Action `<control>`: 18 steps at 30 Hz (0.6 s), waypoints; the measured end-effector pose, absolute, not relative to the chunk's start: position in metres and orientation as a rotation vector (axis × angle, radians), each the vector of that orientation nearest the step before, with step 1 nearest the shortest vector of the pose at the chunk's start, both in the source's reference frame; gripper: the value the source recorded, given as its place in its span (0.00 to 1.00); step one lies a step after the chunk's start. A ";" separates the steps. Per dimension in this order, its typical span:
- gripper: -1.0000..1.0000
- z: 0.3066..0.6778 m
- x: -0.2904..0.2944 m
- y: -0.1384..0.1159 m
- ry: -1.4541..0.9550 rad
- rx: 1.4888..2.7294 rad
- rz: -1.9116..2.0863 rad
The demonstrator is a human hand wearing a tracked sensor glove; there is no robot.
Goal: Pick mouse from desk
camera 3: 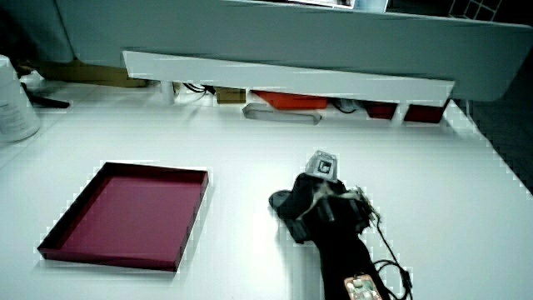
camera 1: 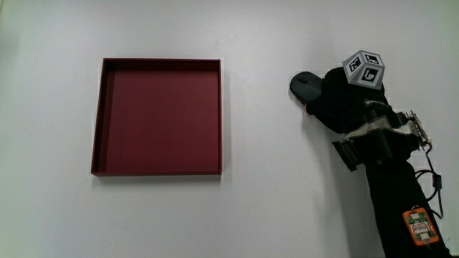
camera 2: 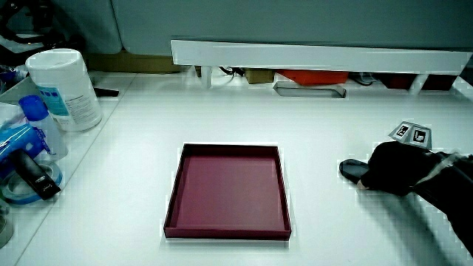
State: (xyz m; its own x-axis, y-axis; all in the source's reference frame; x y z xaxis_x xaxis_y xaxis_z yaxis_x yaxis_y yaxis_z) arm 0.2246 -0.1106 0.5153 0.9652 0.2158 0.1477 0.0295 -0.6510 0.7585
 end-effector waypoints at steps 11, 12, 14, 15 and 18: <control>0.81 0.511 0.213 -0.113 0.161 2.333 0.233; 0.83 0.512 0.213 -0.113 0.150 2.330 0.240; 0.89 0.509 0.210 -0.113 0.138 2.354 0.231; 0.92 0.508 0.210 -0.113 0.132 2.348 0.238; 1.00 0.509 0.213 -0.114 0.131 2.372 0.260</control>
